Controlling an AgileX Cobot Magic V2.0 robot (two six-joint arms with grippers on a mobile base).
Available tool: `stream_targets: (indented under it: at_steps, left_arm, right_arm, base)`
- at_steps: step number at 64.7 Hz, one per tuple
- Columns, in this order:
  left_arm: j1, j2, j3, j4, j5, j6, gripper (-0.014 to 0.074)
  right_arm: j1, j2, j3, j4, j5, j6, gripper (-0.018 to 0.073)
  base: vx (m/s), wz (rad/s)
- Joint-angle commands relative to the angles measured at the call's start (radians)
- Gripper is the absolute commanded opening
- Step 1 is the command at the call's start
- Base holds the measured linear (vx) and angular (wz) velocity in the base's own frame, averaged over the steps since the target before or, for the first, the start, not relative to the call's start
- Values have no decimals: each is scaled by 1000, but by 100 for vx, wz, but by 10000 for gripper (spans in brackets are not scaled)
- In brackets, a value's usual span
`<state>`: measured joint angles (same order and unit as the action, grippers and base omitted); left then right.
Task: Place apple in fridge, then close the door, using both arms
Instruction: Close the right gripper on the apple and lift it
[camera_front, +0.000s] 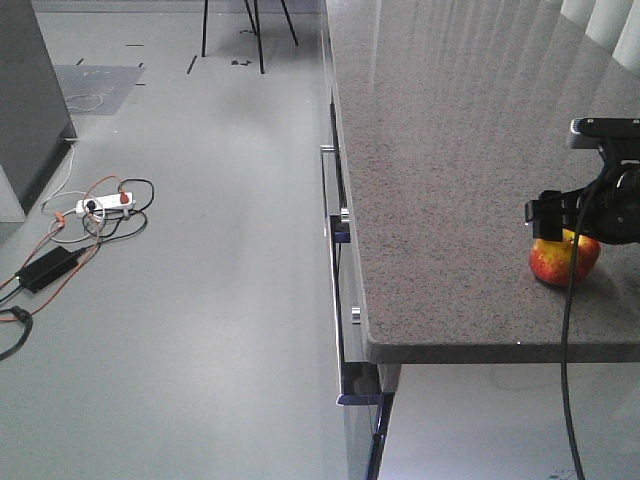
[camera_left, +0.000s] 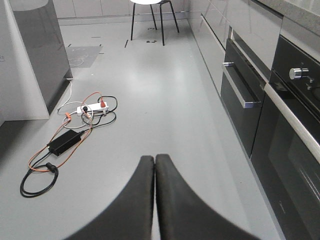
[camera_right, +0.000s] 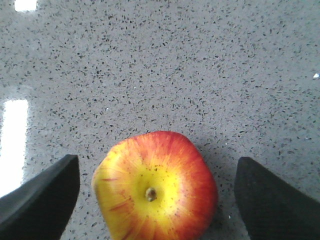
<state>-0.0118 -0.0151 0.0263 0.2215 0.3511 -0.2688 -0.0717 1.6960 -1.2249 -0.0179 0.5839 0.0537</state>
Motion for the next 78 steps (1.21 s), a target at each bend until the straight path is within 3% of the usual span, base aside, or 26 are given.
stream_targets:
  at_steps: [1, 49, 59, 78]
  left_arm:
    - [-2, -11, 18, 3, -69, -1, -5]
    - [-2, -11, 18, 3, -69, -1, -5]
    - [-2, -11, 18, 3, -69, -1, -5]
    - [-2, -11, 18, 3, -69, -1, -5]
  right_arm:
    - [-6, -34, -32, -1, -52, -8, 596]
    - [-6, 29, -31, 0, -15, -11, 575]
    - [-6, 29, -31, 0, -16, -24, 477]
    - [-6, 29, -31, 31, -18, -54, 173]
  base:
    - [0, 0]
    - [0, 0]
    - [0, 0]
    - [0, 0]
